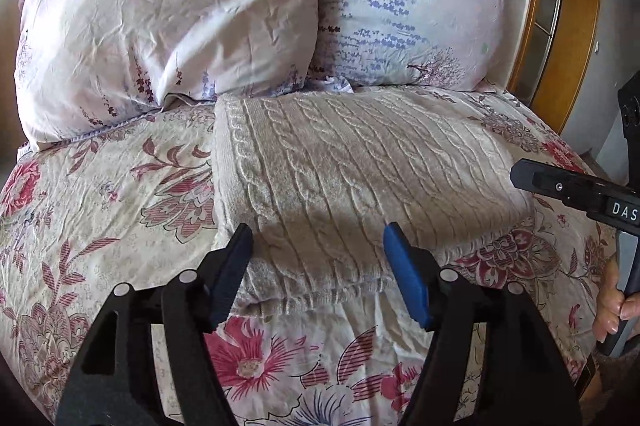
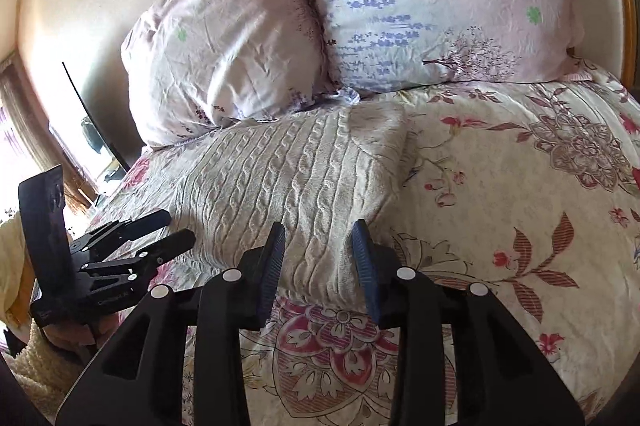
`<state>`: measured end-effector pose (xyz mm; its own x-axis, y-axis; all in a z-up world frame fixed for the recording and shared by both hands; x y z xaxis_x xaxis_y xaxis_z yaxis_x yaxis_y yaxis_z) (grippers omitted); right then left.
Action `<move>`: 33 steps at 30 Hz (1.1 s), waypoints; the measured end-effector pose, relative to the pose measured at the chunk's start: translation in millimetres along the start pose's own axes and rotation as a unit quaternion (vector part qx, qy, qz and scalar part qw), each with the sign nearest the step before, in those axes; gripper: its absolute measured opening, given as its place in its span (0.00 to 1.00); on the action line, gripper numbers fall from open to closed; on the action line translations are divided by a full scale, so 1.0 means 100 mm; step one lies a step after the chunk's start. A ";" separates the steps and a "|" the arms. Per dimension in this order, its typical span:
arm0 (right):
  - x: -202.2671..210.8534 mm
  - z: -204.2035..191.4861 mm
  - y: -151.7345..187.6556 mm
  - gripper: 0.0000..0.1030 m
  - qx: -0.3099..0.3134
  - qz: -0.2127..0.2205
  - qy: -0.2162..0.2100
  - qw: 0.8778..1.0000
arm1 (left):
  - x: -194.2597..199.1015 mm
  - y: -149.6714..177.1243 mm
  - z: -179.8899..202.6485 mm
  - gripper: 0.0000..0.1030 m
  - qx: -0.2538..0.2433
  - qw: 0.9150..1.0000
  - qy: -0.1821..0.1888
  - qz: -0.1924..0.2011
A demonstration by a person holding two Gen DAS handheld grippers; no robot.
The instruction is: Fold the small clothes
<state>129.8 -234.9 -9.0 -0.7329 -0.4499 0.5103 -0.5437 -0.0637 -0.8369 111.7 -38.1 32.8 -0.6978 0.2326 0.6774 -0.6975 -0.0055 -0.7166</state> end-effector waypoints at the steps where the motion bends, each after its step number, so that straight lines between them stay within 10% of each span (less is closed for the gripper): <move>1: -0.03 -0.01 0.01 0.36 0.004 -0.004 0.000 1.000 | -0.05 0.01 0.00 0.65 0.002 1.000 -0.002 -0.008; 7: -0.22 0.05 0.06 0.35 -0.011 -0.055 0.046 0.997 | -0.15 0.01 0.01 0.67 0.004 0.999 -0.016 -0.029; 9: -0.13 0.13 0.05 0.35 -0.021 -0.044 0.102 0.994 | -0.14 0.01 0.02 0.68 0.000 0.999 -0.020 -0.027; 12: 0.08 0.21 0.06 0.36 -0.042 -0.008 0.077 0.996 | -0.04 0.04 0.00 0.77 0.007 1.000 -0.013 -0.016; 16: 0.23 0.12 0.10 0.97 -0.030 0.002 0.065 0.997 | 0.15 0.08 -0.10 0.92 0.030 0.999 -0.039 0.002; 33: -0.37 -0.25 0.52 0.99 0.008 -0.143 0.140 0.980 | -0.02 0.40 -0.26 0.98 0.055 0.991 -0.103 -0.073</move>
<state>118.3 -198.7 -66.9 -0.6355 -0.1501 0.7574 -0.7388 -0.1669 -0.6529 89.0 -13.5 -1.5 -0.5991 0.0362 0.7998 -0.7988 -0.0946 -0.5941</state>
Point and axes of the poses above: each gripper's, at about its wrist camera, not at the fingertips, and x roughly against the way its jaws point, z to its right, y to its underside, the point moved 2 cm from there along -x, roughly the way its jaws point, and after that the axes turned 9 degrees about x, right-handed, at the moved point
